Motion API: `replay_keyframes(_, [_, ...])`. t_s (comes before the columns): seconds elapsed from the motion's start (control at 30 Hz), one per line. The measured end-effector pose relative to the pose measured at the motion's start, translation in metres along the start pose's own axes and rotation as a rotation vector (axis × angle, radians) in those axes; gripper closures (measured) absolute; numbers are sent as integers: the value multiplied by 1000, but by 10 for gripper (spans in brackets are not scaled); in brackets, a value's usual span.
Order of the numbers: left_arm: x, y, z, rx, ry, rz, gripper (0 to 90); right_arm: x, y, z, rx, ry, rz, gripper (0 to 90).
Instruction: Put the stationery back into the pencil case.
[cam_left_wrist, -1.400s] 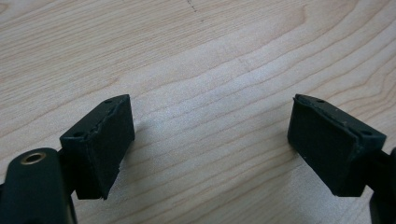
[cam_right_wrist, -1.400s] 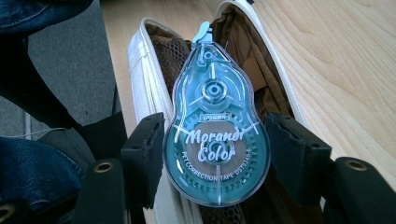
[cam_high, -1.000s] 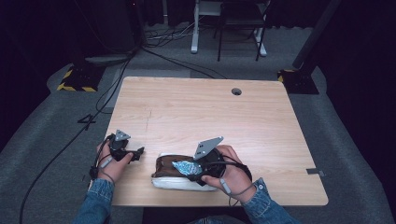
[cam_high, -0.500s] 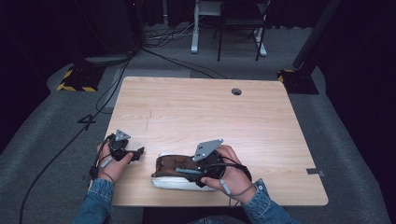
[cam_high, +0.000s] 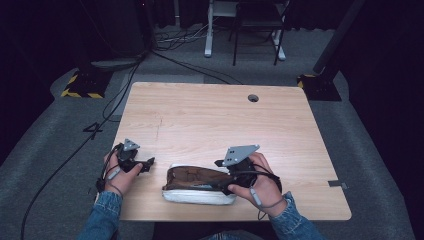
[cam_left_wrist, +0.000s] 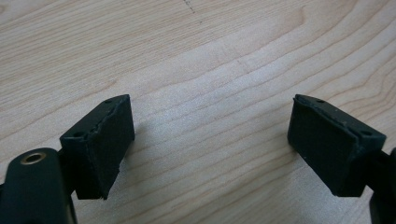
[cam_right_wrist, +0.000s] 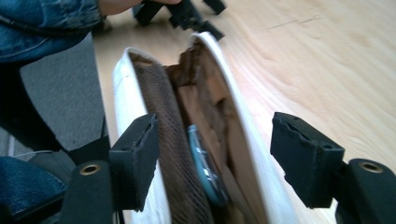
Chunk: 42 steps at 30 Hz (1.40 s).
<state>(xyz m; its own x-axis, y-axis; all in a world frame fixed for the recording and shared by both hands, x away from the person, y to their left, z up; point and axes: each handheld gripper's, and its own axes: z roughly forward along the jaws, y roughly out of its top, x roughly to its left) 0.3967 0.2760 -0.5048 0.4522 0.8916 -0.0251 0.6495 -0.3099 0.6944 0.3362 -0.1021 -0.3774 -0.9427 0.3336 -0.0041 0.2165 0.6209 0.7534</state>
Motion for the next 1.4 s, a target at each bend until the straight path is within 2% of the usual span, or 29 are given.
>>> replay_keyframes(0.4, [0, 2, 3, 0, 1, -5, 147, -32, -27, -41, -66, -140, 92, 241])
replay_keyframes(0.6, [0, 4, 4, 3, 0, -5, 143, -51, -48, -60, -61, -215, 149, 210])
replay_keyframes(0.77, [-1, 4, 4, 1, 0, -4, 143, -65, -66, -70, -57, -256, 201, 199])
replay_keyframes(1.0, [-1, 4, 4, 0, 0, -4, 144, -87, -93, -76, -40, -328, 262, 172])
replay_keyframes(1.23, [-1, 4, 4, 2, 1, -5, 144, -107, -116, -73, -4, -354, 327, 175])
replay_keyframes(1.4, [-1, 4, 4, 2, 1, -5, 144, -119, -135, -69, 17, -377, 355, 171])
